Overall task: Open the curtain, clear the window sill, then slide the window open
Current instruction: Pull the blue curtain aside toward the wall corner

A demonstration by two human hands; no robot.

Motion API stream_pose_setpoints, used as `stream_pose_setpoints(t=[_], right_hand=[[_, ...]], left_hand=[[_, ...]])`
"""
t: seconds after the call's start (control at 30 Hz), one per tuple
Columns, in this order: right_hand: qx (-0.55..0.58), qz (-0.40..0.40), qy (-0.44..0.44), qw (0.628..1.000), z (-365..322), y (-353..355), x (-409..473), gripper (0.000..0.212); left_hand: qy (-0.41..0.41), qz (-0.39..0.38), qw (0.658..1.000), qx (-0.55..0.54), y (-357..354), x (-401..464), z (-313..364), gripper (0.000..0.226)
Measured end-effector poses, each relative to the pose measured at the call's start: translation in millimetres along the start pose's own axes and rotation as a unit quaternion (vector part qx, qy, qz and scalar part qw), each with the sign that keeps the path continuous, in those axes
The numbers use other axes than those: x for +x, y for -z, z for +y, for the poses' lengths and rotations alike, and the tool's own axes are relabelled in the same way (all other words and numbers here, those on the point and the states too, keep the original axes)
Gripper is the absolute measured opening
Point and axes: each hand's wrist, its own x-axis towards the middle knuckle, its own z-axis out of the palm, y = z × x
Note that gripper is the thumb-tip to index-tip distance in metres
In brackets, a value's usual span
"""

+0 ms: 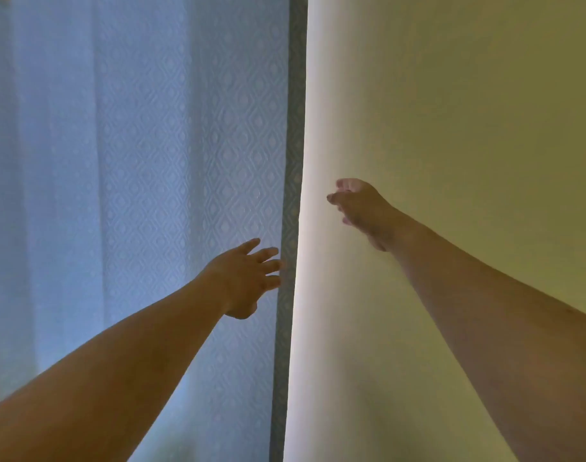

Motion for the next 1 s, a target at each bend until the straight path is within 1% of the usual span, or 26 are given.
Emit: stream_pose_setpoints(t=[0.03, 0.1, 0.27, 0.33, 0.4, 0.47, 0.53, 0.57, 0.63, 0.7, 0.77, 0.83, 0.9, 1.0], right_hand=[[0.005, -0.002, 0.005, 1.0, 0.4, -4.1, 9.3, 0.057], [0.004, -0.006, 0.013, 1.0, -0.4, -9.5, 21.2, 0.057], [0.028, -0.005, 0.018, 0.999, -4.1, -26.1, 48.8, 0.059], [0.041, -0.005, 0.019, 0.999, -6.5, -32.1, 59.1, 0.058], [0.05, -0.008, 0.015, 0.999, -8.8, -42.4, 68.0, 0.058], [0.052, -0.015, 0.018, 0.998, -13.3, -56.6, 76.9, 0.06], [0.055, -0.022, 0.025, 0.998, -18.0, -73.3, 86.3, 0.062], [0.057, -0.029, 0.028, 0.998, -20.6, -83.5, 92.3, 0.061], [0.069, -0.046, 0.032, 0.996, -25.3, -100.7, 101.6, 0.053], [0.09, -0.054, 0.034, 0.994, -29.0, -117.9, 111.7, 0.039], [0.103, -0.066, 0.038, 0.992, -31.6, -134.9, 123.7, 0.043], [0.104, -0.076, 0.054, 0.99, -33.3, -147.4, 132.2, 0.043], [0.125, -0.076, 0.06, 0.987, -33.2, -155.6, 145.0, 0.044], [0.165, -0.076, 0.057, 0.982, -34.6, -162.6, 161.3, 0.046]], left_hand=[[-0.008, -0.005, 1.0, 0.021, -3.2, 3.7, -3.1, 0.061], [-0.014, 0.0, 1.0, 0.027, -11.4, 9.7, -10.2, 0.06], [-0.067, -0.007, 0.993, 0.095, -30.8, 21.3, -23.1, 0.063], [-0.08, -0.005, 0.991, 0.108, -40.1, 21.6, -26.4, 0.062], [-0.081, -0.014, 0.99, 0.114, -48.8, 18.0, -33.1, 0.061], [-0.079, -0.007, 0.991, 0.106, -59.5, 11.3, -43.7, 0.06], [-0.084, 0.024, 0.992, 0.088, -67.8, 2.7, -57.3, 0.06], [-0.089, 0.055, 0.991, 0.079, -72.7, -1.8, -65.0, 0.059], [-0.078, 0.113, 0.988, 0.066, -78.0, -9.6, -77.9, 0.056], [-0.024, 0.171, 0.984, 0.052, -84.6, -14.0, -90.6, 0.052], [0.058, 0.237, 0.969, 0.031, -92.1, -14.9, -103.3, 0.046], [0.136, 0.29, 0.947, 0.016, -97.1, -13.9, -112.5, 0.043], [0.224, 0.319, 0.921, 0.002, -100.2, -9.9, -118.7, 0.047], [0.358, 0.334, 0.87, -0.058, -100.3, -3.9, -125.7, 0.059]])
